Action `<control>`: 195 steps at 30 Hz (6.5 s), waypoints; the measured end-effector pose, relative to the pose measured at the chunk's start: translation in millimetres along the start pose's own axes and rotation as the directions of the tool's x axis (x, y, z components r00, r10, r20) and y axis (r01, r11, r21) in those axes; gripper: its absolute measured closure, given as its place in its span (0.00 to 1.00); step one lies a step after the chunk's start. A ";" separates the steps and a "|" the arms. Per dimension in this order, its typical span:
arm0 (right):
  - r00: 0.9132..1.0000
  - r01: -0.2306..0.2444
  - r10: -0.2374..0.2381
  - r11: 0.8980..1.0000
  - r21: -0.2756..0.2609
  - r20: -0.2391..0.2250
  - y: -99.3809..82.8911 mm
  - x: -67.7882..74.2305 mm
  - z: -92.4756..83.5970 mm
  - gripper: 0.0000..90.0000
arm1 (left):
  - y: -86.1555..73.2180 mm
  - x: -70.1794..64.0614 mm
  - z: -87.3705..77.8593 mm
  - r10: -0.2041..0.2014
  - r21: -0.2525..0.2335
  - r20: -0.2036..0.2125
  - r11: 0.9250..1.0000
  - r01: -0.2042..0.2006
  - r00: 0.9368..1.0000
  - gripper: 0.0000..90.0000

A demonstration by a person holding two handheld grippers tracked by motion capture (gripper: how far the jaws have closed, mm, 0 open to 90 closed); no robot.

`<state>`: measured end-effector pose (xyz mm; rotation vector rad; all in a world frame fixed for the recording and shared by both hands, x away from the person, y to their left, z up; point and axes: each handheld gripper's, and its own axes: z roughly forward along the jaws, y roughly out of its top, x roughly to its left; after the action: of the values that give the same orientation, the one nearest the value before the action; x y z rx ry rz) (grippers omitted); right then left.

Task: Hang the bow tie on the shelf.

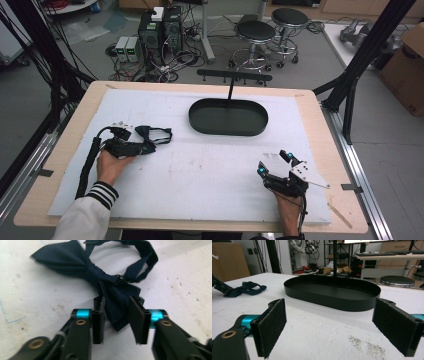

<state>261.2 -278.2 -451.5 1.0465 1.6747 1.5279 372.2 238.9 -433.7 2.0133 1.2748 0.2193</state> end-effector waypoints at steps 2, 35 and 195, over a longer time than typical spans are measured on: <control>1.000 0.001 -0.001 1.000 0.001 -0.001 0.1 -0.1 -0.1 0.12 | -0.1 -1.3 0.9 0.000 -0.001 0.004 1.000 0.000 1.000 0.77; 1.000 0.005 -0.005 1.000 0.001 0.001 0.0 0.0 0.0 0.12 | 1.8 3.2 3.7 -0.133 -0.014 0.069 0.991 0.134 0.989 0.61; 1.000 -0.023 0.023 0.999 -0.024 -0.014 -0.9 -3.0 -2.5 0.12 | 149.0 -63.6 24.9 0.248 -0.326 -0.121 0.904 -0.275 0.961 0.42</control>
<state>260.4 -282.0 -452.2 1.0479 1.6549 1.5698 459.6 137.4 -339.1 1.8785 0.9298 0.6100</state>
